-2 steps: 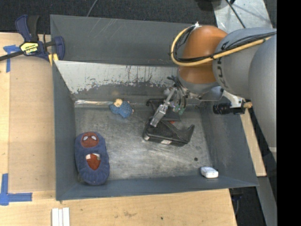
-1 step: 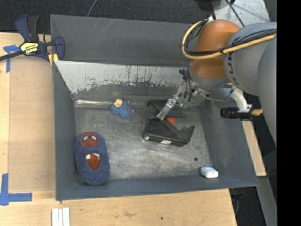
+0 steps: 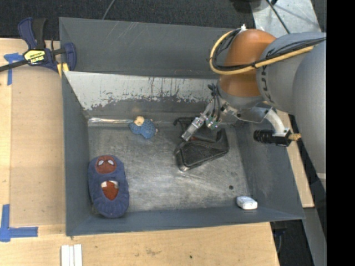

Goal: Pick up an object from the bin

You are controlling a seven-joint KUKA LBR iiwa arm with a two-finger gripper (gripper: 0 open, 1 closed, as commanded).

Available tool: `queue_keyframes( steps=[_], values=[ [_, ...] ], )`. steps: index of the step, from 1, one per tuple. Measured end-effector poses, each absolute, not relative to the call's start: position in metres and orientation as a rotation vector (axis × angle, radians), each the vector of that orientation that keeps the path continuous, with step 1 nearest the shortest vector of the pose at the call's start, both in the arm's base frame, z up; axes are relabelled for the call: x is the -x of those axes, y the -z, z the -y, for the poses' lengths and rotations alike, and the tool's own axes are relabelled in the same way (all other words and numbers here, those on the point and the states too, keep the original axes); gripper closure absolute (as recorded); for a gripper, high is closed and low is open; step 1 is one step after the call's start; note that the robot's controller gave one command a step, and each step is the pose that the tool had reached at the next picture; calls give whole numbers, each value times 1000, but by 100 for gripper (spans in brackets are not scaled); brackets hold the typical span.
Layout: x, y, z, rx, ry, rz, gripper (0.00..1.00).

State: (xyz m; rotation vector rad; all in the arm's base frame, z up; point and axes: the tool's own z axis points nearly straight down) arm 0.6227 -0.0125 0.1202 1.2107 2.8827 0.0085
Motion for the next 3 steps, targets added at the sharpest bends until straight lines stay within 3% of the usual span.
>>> queue_keyframes(
  steps=[1,2,3],
  values=[
    [-629,-95,5,-1268,0,-2873,0],
    [-629,-95,5,-1263,0,-2872,100],
    [-593,-248,37,-968,-1,-2978,100]
  ],
)
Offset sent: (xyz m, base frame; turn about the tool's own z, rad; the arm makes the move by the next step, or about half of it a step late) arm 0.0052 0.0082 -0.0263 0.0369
